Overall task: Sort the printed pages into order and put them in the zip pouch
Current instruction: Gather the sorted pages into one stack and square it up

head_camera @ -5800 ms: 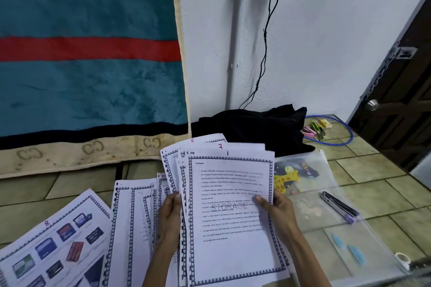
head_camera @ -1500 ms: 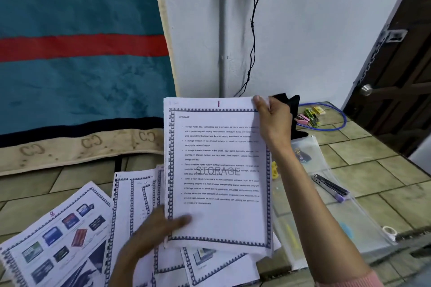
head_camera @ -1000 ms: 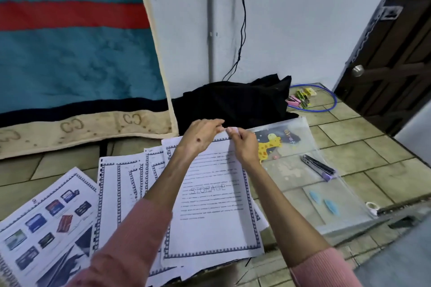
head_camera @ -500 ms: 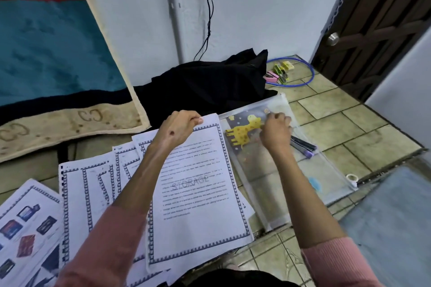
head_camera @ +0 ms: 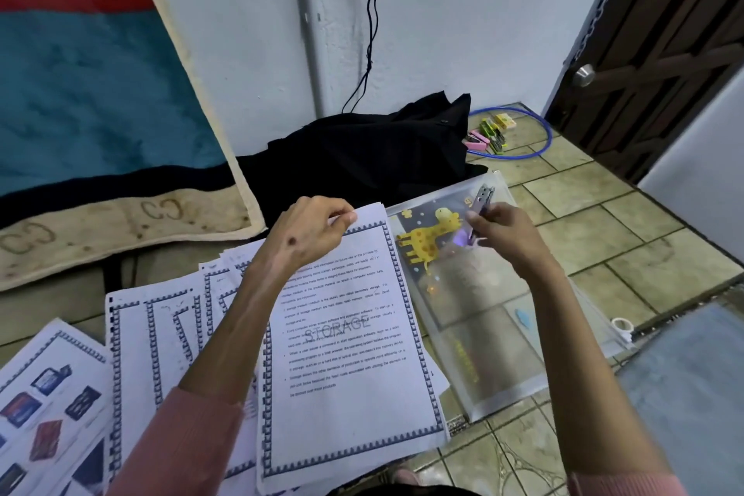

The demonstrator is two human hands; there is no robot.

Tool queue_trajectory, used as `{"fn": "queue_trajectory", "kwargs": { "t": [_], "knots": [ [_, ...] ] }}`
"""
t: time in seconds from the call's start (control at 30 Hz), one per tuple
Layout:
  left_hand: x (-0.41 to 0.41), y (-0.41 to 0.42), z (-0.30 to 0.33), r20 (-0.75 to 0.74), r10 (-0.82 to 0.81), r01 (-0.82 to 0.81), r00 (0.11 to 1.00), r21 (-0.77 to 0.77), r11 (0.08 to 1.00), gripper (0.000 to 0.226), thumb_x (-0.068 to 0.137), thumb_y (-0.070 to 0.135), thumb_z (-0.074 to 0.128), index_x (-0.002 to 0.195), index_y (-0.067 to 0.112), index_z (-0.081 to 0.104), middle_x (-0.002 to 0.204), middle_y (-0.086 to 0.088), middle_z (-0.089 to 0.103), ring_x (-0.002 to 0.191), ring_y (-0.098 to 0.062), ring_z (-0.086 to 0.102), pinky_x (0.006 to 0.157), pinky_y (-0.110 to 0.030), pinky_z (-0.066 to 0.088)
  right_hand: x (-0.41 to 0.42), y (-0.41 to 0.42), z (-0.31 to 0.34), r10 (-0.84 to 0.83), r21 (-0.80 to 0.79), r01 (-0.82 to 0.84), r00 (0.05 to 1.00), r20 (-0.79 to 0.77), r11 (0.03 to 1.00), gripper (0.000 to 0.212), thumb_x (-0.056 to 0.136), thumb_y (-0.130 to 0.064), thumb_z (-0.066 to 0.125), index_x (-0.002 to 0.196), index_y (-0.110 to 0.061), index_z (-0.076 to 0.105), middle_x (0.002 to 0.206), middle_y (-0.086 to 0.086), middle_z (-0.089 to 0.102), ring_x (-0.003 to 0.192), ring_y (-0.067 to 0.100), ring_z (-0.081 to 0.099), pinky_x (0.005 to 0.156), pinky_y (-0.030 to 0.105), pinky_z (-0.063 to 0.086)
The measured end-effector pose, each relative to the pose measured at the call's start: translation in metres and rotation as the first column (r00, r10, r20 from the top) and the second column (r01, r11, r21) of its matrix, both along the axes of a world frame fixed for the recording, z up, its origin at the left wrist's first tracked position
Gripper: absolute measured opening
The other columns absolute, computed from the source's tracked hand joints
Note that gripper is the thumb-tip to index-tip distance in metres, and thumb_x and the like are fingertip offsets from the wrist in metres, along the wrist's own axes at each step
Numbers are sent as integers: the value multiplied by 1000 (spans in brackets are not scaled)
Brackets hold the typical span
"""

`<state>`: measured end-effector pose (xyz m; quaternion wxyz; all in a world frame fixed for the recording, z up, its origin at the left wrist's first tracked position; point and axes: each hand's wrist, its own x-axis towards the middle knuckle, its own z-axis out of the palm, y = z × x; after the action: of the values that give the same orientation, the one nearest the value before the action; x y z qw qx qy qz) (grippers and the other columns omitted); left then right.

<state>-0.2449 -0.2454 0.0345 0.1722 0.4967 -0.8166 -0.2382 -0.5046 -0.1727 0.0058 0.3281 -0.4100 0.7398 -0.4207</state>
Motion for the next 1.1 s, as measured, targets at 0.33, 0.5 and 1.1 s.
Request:
{"fn": "queue_trajectory", "kwargs": {
  "t": [0.33, 0.5, 1.1],
  "knots": [
    [17, 5, 23, -86, -2, -4, 996, -77, 997, 19, 90, 28, 53, 88, 22, 71, 80, 14, 65, 91, -13, 65, 85, -35, 52, 105, -13, 33, 194, -293, 270, 339, 921, 917, 50, 90, -15, 45, 42, -12, 57, 44, 1, 52, 36, 9, 46, 36, 16, 37],
    [21, 11, 29, -87, 12, -21, 996, -104, 994, 20, 90, 29, 53, 91, 22, 72, 89, 11, 71, 95, -11, 66, 85, -36, 52, 117, -30, 47, 142, -293, 450, 340, 930, 844, 29, 93, -6, 37, 77, -10, 60, 66, 5, 68, 59, 14, 64, 49, 19, 48],
    [23, 21, 38, 62, 40, -32, 997, -118, 992, 22, 93, 33, 45, 96, 28, 67, 90, 5, 71, 89, -21, 64, 77, -37, 51, 158, -31, 27, -262, -595, 331, 944, 202, 732, 26, 96, -38, 26, 77, -26, 38, 70, -10, 56, 59, 3, 50, 63, 18, 37]
  ]
}}
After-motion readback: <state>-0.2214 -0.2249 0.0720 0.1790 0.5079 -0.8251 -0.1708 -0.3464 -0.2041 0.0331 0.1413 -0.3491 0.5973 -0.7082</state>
